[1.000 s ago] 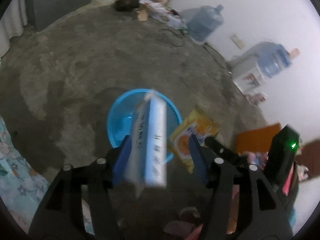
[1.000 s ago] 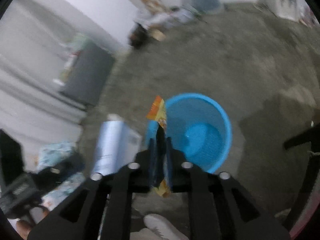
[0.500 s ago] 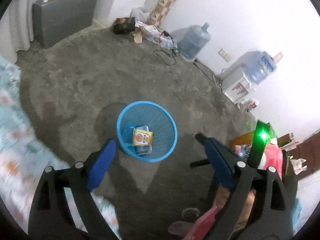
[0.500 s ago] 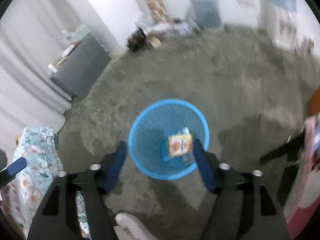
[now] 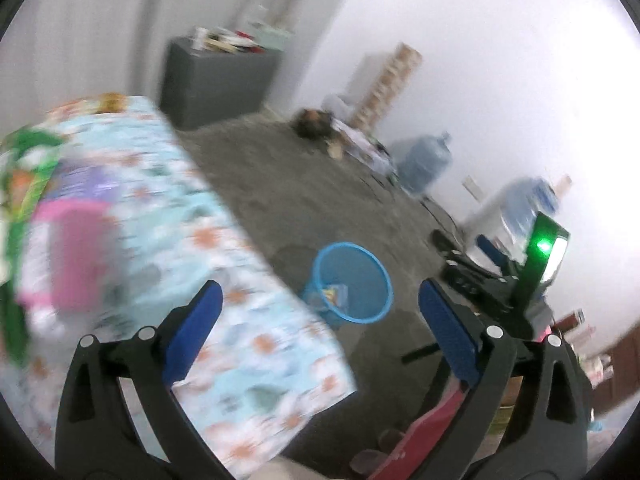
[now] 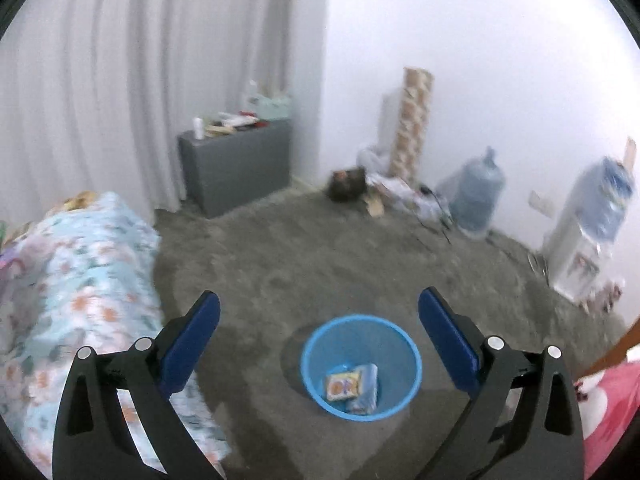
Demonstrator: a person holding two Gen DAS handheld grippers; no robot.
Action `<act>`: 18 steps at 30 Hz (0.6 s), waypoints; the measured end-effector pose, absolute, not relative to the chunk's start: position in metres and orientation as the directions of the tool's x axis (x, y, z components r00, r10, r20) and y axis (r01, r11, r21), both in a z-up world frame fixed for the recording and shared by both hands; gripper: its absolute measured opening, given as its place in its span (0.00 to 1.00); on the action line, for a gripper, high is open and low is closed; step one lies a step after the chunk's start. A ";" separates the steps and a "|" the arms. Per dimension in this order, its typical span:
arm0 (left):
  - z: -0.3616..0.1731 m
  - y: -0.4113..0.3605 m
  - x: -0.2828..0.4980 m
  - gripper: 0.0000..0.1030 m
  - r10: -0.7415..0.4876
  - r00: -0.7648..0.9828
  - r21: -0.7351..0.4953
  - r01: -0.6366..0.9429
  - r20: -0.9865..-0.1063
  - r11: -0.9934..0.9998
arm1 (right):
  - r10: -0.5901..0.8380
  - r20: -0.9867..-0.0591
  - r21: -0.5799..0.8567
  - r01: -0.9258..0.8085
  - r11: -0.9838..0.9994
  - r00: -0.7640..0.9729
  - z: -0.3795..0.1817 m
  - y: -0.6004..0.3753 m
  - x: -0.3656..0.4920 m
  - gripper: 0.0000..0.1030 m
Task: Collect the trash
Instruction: 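Grasp the white tissue with the left tool while the right tool grasps the white glove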
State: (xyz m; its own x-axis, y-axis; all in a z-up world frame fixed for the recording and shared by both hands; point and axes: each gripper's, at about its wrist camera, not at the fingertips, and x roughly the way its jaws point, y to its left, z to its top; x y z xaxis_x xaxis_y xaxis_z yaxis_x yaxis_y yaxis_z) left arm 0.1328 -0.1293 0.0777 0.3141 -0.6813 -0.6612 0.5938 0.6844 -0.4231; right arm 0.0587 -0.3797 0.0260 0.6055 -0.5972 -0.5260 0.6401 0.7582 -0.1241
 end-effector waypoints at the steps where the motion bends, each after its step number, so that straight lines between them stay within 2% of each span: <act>1: 0.080 -0.105 0.133 0.92 -0.673 0.350 -0.422 0.570 -0.652 0.705 | -0.590 -0.517 -0.129 0.624 0.770 0.620 0.031 -0.369 0.061 0.94; 4: 0.084 -0.043 0.135 0.92 -0.651 0.445 -0.428 0.506 -0.615 0.749 | -0.508 -0.494 -0.109 0.530 0.841 0.705 0.047 -0.336 0.072 0.94; 9: 0.078 0.050 0.129 0.91 -0.587 0.588 -0.430 0.401 -0.556 0.809 | -0.258 -0.447 0.010 0.293 0.956 0.856 0.074 -0.282 0.092 0.94; 13: 0.068 0.115 0.134 0.91 -0.498 0.677 -0.430 0.285 -0.543 0.857 | -0.100 -0.444 0.058 0.140 0.989 0.890 0.088 -0.239 0.119 0.94; 18: 0.059 0.160 0.152 0.91 -0.448 0.729 -0.454 0.211 -0.517 0.866 | 0.079 -0.501 0.099 -0.034 0.995 0.862 0.080 -0.184 0.165 0.93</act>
